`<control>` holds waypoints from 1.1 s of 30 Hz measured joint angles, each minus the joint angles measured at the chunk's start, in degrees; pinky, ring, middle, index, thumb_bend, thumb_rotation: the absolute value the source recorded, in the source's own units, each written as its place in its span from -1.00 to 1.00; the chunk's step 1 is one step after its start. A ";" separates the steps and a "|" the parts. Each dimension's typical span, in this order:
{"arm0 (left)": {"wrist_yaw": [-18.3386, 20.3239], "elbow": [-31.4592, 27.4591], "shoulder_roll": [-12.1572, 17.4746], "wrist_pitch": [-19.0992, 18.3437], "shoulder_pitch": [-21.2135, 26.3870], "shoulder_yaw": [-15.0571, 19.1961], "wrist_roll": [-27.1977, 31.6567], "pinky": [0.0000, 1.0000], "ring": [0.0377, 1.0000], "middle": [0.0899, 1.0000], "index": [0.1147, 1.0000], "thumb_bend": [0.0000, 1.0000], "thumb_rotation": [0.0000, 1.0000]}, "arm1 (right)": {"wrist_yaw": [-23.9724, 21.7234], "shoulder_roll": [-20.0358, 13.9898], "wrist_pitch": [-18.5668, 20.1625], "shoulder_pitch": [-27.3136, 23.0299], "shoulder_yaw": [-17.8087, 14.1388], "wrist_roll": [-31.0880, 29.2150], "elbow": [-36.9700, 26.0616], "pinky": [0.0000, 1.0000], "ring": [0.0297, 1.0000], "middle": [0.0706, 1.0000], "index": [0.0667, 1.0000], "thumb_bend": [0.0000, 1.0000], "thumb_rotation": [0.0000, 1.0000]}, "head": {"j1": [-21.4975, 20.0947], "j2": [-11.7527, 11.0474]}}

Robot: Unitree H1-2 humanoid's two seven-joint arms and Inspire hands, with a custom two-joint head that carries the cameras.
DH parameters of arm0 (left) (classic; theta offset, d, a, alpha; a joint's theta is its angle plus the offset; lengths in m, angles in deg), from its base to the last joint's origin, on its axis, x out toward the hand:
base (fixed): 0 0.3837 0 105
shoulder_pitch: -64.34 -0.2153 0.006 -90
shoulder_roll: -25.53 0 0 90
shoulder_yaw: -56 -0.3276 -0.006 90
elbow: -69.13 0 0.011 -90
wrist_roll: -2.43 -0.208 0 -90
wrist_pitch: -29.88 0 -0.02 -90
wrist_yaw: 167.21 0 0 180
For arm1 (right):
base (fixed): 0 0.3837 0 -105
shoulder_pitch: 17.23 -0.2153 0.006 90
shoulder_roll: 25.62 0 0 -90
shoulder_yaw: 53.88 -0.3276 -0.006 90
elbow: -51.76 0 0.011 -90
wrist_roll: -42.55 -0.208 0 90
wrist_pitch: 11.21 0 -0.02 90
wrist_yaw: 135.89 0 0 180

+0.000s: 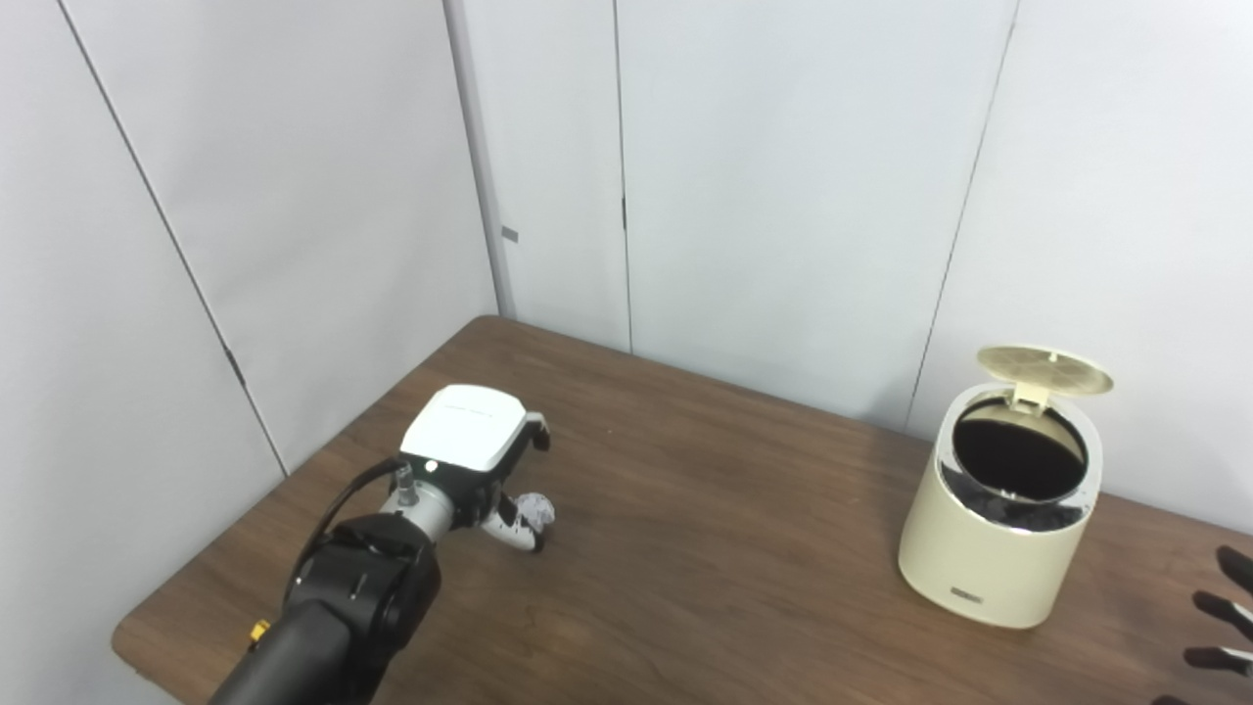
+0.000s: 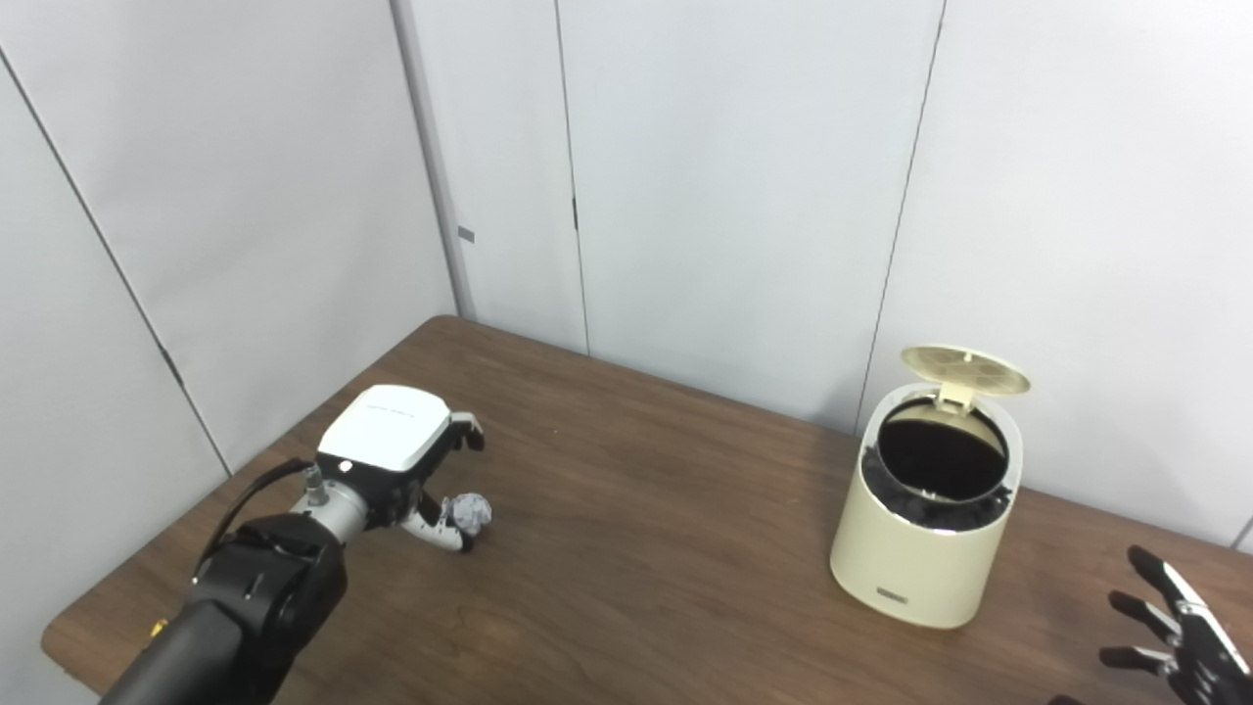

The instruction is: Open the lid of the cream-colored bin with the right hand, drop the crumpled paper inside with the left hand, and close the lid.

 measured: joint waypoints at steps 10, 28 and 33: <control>-0.77 5.69 -0.12 2.21 0.36 -0.02 0.03 0.12 0.32 0.27 0.32 0.77 -0.67 | 0.01 -0.05 0.02 0.02 -0.01 0.41 -0.90 0.23 0.69 0.89 0.84 0.67 -0.03 | -0.26 0.70; -13.23 14.76 -1.27 4.04 0.57 -0.88 0.23 0.03 0.25 0.17 0.28 0.63 -0.67 | -0.11 -0.25 2.15 0.48 -0.15 0.78 -3.64 0.15 0.64 0.85 0.81 0.70 0.03 | -0.97 1.76; -13.27 15.25 -1.27 3.92 0.74 -1.36 0.27 0.03 0.25 0.17 0.28 0.61 -0.64 | -0.11 -0.86 2.54 0.69 -0.17 0.78 -4.12 0.16 0.65 0.85 0.81 0.68 0.01 | -0.97 2.02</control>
